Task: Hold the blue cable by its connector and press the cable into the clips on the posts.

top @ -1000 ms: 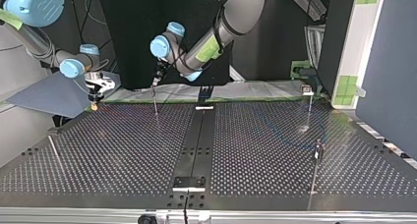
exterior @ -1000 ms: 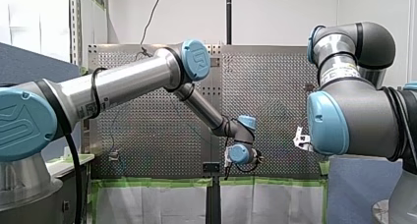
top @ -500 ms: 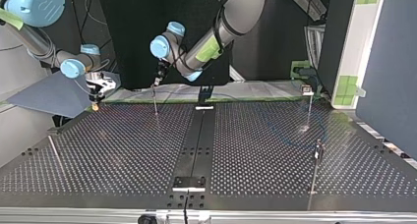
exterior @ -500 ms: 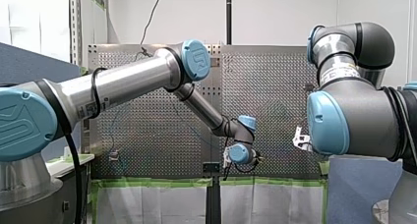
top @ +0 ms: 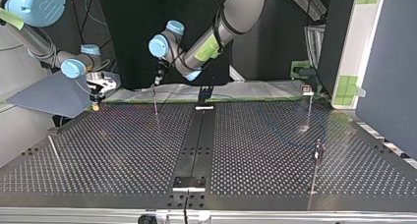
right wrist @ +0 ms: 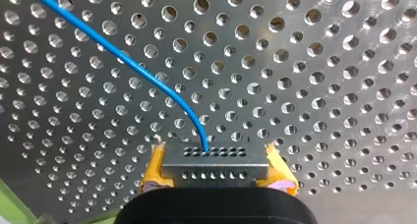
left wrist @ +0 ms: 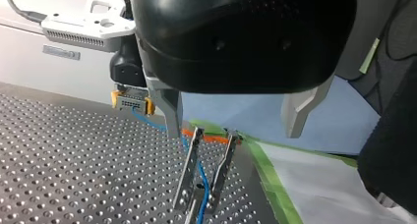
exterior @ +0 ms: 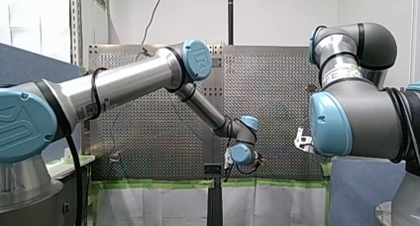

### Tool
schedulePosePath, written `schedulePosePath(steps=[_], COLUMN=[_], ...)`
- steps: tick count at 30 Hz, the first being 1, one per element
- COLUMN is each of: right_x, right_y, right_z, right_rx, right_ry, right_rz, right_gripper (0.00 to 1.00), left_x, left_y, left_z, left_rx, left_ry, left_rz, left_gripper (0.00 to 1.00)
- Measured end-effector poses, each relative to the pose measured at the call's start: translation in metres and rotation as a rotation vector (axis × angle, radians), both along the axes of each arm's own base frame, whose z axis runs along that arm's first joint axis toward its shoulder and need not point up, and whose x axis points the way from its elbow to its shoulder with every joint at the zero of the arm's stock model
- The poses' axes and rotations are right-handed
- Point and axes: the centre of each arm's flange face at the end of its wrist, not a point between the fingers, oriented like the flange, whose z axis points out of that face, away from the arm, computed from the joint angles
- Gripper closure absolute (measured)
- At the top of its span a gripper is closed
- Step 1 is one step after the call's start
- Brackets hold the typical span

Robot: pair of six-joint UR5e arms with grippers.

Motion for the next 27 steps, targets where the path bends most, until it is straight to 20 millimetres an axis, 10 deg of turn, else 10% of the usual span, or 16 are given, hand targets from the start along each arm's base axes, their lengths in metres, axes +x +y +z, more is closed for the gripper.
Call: schedulePosePath(steps=[27], right_x=[0.002], right_y=[0.001], right_z=[-0.001], right_rx=[0.010], right_ry=[0.000], right_rz=[0.001], right_gripper=[1.00], left_x=[0.012], left_y=[0.050], left_z=[0.104], left_rx=[-0.248], left_ry=[-0.077], left_rz=[0.143], left_gripper=[0.00])
